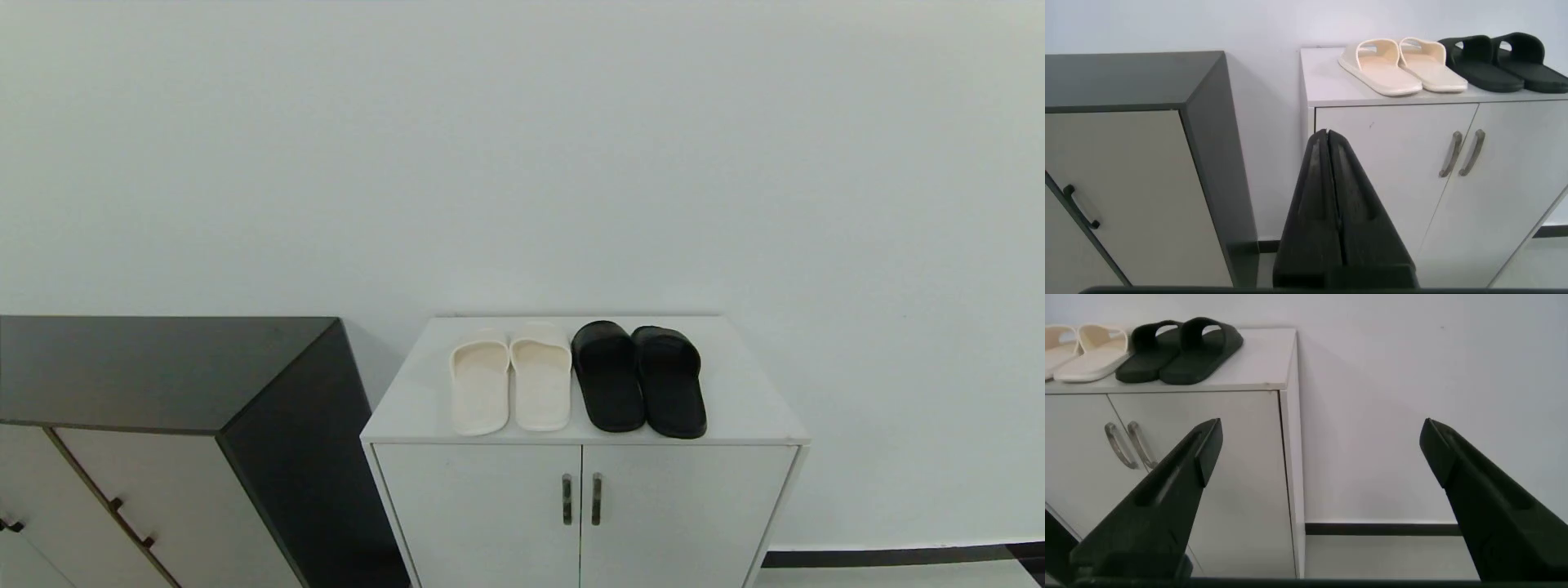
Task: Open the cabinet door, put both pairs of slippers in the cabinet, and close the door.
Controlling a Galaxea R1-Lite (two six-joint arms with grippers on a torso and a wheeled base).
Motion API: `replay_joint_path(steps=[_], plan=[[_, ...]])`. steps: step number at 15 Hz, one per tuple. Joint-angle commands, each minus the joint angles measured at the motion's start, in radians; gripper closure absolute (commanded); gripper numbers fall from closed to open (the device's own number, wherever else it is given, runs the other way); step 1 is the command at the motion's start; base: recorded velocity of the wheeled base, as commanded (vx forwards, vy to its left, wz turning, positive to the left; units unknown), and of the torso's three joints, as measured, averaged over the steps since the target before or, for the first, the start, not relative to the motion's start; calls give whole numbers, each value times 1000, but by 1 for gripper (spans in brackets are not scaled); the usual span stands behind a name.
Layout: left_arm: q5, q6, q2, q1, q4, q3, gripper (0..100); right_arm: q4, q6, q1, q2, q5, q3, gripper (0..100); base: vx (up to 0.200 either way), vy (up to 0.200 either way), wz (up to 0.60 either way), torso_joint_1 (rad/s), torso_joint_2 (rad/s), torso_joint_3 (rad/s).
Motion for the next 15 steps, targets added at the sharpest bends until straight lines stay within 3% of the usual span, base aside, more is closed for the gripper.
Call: replay_joint_path(steps=[1,5,6,7,8,11,15], plan=[[0,0,0,0,0,0,100,-2,-3,0,0,-1,0,0,0,0,0,0,0,0],[4,0,0,0,0,0,100,-3,-24,0,0,-1,-2,0,0,0,0,0,0,0],[3,0,0,0,0,0,100,-46,20,-2,26,-4,-146,0,0,0,0,0,0,0],[3,0,0,0,0,0,100,-7,71,0,106,2,-259,0,0,0,0,0,0,0],[3,0,0,0,0,0,100,61,52,2,184,24,-291,0,0,0,0,0,0,0],[1,0,0,0,0,0,100,58,28,3,377,165,-221,0,0,0,0,0,0,0],[1,0,0,0,0,0,100,-336,118,141,845,151,-227,0,0,0,0,0,0,0]])
